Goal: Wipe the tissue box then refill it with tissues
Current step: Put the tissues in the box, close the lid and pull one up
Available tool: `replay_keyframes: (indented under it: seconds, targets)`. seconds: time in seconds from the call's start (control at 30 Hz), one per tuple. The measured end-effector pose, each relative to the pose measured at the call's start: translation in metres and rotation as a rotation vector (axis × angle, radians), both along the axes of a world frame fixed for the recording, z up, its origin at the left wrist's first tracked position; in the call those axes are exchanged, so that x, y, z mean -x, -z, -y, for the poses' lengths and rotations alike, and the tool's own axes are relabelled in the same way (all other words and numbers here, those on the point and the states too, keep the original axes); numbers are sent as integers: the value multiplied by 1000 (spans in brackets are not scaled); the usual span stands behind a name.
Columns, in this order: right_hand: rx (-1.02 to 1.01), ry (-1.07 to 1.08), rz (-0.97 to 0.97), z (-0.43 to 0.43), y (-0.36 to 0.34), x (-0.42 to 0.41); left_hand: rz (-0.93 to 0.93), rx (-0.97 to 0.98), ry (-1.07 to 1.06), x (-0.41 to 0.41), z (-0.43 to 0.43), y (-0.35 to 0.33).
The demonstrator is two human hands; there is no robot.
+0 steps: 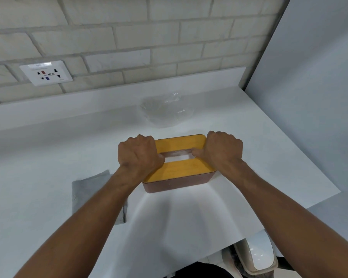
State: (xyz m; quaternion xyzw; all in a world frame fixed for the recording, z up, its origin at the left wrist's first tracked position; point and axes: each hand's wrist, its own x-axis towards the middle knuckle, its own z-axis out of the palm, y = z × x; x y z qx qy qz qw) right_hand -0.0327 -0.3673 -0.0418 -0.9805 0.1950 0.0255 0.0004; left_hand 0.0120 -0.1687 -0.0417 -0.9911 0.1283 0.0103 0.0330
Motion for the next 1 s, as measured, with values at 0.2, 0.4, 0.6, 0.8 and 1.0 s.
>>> replay_keyframes:
  seconds: [0.2,0.4,0.6,0.8,1.0]
  targets:
    - [0,15,23,3,3,3,10,-8,7,-3,-1,0]
    - [-122,-49,50,10,8,1,-61,84,17,-13,-8,9]
    - [-215,-325,-32,28,9,-18,-140,203,125,-29,-12,15]
    - [-241,-454,-86,33,8,-32,-127,207,278,-40,-14,13]
    - [-231,-515,-34,40,14,-36,-323,573,199,-54,-23,33]
